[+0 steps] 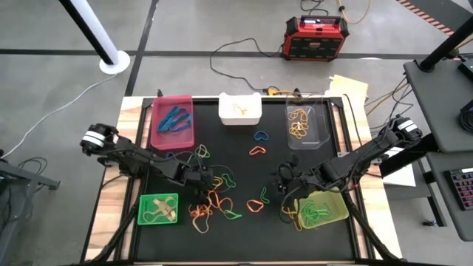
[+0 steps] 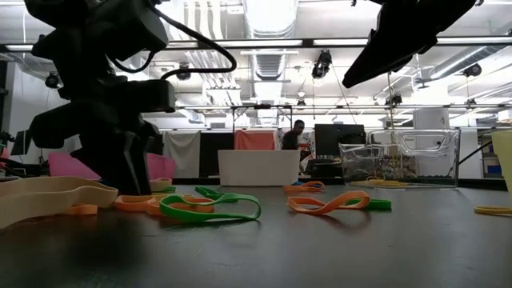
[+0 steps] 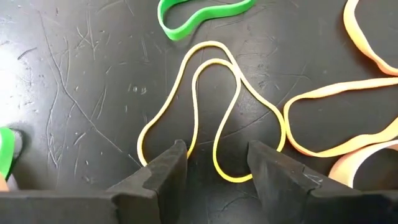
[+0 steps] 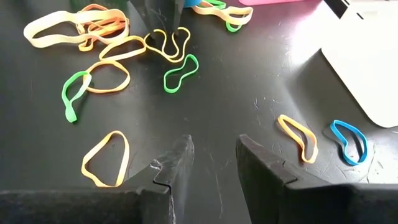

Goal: Sort rubber bands into baskets
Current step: Put the yellow rubber band into the transparent bin

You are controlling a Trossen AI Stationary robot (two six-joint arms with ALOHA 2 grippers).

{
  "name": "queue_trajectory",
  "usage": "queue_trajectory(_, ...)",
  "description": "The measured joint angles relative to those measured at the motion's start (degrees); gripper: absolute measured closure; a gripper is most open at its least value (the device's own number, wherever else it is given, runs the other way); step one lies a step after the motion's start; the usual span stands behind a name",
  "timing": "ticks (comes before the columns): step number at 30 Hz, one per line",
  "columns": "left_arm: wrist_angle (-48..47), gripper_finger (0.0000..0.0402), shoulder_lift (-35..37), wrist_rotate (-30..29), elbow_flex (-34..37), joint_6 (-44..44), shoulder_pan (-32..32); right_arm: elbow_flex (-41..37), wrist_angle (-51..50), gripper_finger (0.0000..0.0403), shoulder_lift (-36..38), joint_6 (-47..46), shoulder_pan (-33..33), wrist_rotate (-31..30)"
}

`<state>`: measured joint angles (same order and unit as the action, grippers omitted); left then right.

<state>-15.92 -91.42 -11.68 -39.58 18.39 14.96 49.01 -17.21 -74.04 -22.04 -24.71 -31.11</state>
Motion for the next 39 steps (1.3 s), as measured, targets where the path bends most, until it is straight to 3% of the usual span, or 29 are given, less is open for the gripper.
queue_trajectory(3, -0.1, 0.0277, -0.7, 0.1, 0.0, 0.0, 0.0, 0.0, 0.0, 0.0284, 0.0, 0.0, 0.0, 0.0)
queue_trajectory(9, -0.1, 0.0390, -1.1, -1.0, 0.0, -0.2, 0.0, 0.0, 0.0, 0.0284, 0.0, 0.0, 0.0, 0.0)
queue_trajectory(17, -1.8, 0.0401, 1.4, -4.1, -1.1, -2.0, 0.3, -0.8, 2.8, 0.0284, 0.0, 0.0, 0.0, -0.1)
queue_trajectory(24, -1.4, 0.0401, 5.0, -5.7, -3.4, -4.2, 0.3, -5.5, 19.1, 0.0284, -0.9, 6.4, 0.5, 0.0)
queue_trajectory(31, -1.9, 0.0401, 5.6, -5.8, -6.2, -5.9, 0.4, -5.5, 26.0, 0.0284, -6.5, 9.1, 3.5, 0.1)
queue_trajectory(39, -2.9, 0.0401, 5.9, -7.4, -12.0, -8.3, 0.4, -5.3, 43.5, 0.0284, -14.1, 16.6, 7.1, 7.1)
